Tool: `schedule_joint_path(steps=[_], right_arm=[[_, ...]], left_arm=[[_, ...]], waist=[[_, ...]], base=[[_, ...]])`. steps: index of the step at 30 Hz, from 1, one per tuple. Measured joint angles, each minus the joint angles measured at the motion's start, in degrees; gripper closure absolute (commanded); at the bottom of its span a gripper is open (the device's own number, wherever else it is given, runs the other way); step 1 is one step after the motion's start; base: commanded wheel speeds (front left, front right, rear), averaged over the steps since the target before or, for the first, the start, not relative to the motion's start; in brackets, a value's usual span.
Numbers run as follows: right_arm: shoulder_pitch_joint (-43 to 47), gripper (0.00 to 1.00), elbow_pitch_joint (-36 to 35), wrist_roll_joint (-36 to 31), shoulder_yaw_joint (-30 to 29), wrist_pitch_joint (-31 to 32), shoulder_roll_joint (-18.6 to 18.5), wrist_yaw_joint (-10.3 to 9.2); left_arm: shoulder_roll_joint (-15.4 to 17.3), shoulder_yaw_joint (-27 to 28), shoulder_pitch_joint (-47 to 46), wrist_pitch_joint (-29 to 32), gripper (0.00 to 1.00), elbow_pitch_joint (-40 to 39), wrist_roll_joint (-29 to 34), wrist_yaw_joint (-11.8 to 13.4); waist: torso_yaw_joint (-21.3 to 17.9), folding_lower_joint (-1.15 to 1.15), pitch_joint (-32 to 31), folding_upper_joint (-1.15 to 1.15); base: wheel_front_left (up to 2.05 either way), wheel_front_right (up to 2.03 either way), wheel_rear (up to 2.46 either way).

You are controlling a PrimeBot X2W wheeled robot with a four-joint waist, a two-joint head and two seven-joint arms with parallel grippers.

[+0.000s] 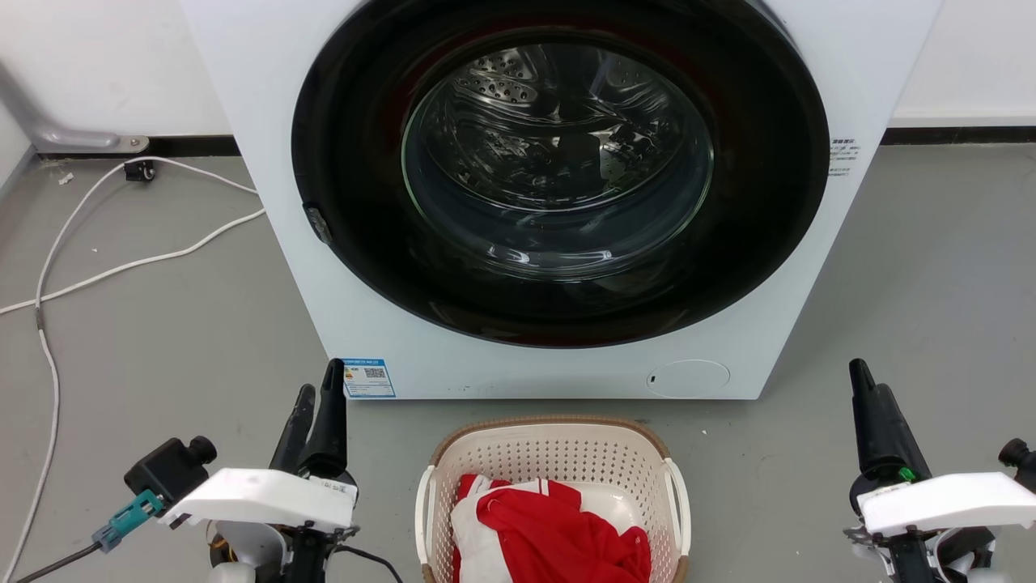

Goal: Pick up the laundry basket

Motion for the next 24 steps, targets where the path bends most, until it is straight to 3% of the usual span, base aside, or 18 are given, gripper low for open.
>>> schedule_joint_path(steps=[24], right_arm=[[0.6, 0.00, -1.0, -21.2, 1.4, -2.3, 0.1, 0.01]], left_arm=[[0.0, -2.1, -1.1, -4.1, 0.00, 1.3, 19.2, 1.0]], waist=[[0.3, 0.00, -0.1, 0.00]], base=[[0.00, 0.00, 0.00]])
